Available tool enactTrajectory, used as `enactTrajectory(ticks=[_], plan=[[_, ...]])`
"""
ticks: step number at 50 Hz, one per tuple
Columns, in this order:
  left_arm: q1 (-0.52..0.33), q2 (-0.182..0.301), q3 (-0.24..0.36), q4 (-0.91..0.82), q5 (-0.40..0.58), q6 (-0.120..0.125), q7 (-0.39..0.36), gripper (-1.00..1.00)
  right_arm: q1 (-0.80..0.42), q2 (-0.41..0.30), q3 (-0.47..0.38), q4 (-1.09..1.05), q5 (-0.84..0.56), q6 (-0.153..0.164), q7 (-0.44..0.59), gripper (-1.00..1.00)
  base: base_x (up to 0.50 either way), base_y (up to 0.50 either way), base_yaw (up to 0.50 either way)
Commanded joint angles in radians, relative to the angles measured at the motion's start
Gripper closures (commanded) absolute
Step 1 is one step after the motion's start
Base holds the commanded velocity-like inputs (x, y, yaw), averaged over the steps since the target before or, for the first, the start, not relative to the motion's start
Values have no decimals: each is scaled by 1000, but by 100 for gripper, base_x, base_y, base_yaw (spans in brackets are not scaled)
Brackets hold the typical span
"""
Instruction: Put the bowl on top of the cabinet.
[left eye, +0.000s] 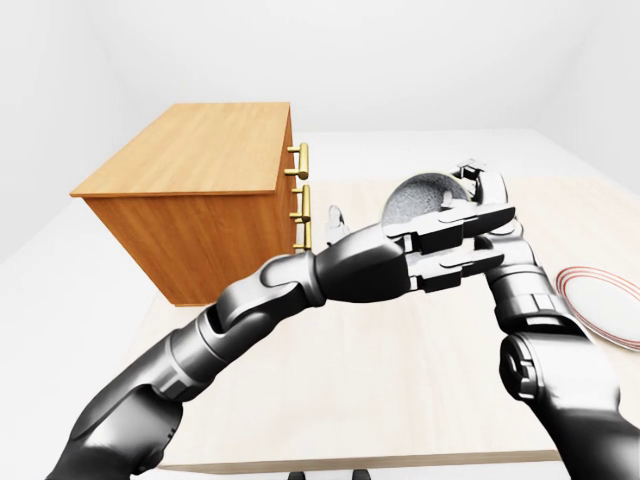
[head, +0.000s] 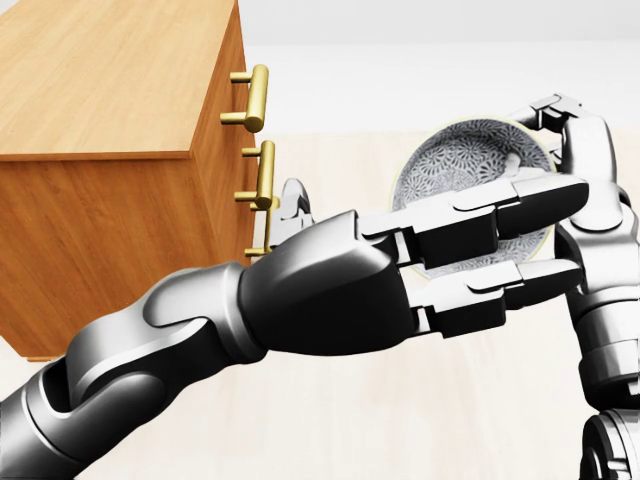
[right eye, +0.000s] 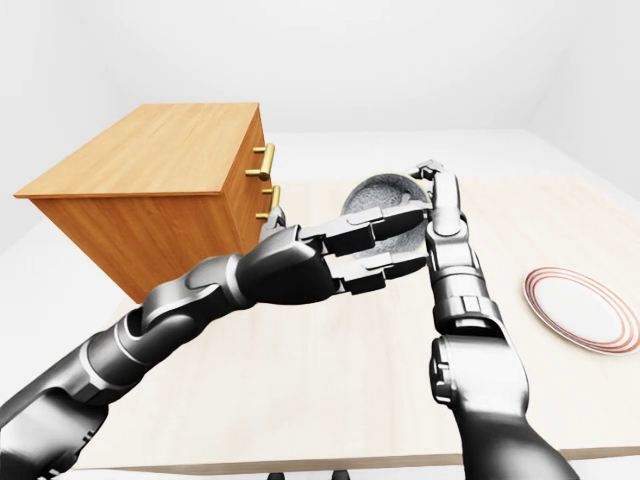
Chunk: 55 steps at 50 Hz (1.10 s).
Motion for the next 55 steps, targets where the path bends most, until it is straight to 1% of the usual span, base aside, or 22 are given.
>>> enactTrajectory(ticks=[1, 2, 8, 12, 17, 24, 25, 27, 35, 37, 42, 48, 51, 55], plan=[[-79, 13, -51, 144, 3, 0, 0, -98, 19, -22, -27, -46, 37, 8, -17, 100, 0, 0, 0], [-80, 1, -37, 166, 3, 0, 0, -98, 19, -22, -26, -46, 37, 7, -17, 100, 0, 0, 0], [-118, -8, -67, 225, 3, 0, 0, -98, 20, -27, -31, -54, 45, 11, -14, 100, 0, 0, 0], [-162, -4, -127, 292, 3, 0, 0, -98, 33, -34, -36, -64, 52, 11, -14, 100, 0, 0, 0], [-174, -13, -150, 326, 3, 0, 0, -99, 32, -29, -34, -58, 58, 8, -18, 100, 0, 0, 0], [-207, -9, -217, 389, 3, 0, 0, -99, 30, -29, -32, -64, 60, 12, -18, 100, 0, 0, 0], [-212, -12, -226, 408, 3, 0, 0, -99, 30, -29, -32, -65, 59, 12, -18, 100, 0, 0, 0], [-244, -26, -271, 490, 3, 0, 0, -100, 35, -26, -31, -73, 60, 12, -19, 100, 0, 0, 0], [-290, -82, -320, 648, 3, 0, 0, -100, 40, -28, -34, -88, 61, 12, -16, 100, 0, 0, 0], [-299, -91, -324, 671, 3, 0, 0, -100, 43, -28, -36, -95, 63, 12, -15, 100, 0, 0, 0], [-295, -93, -326, 658, 3, 0, 0, -100, 54, -34, -41, -115, 69, 12, -13, 100, 0, 0, 0], [-303, -99, -337, 686, 3, 0, 0, -100, 74, -35, -46, -162, 76, 12, -10, 100, 0, 0, 0], [-313, -100, -358, 702, 3, 0, 0, -100, 90, -32, -48, -205, 82, 12, -6, 100, 0, 0, 0], [-324, -113, -366, 730, 3, 0, 0, -100, 119, -23, -51, -257, 87, 12, -6, 100, 0, 0, 0]])
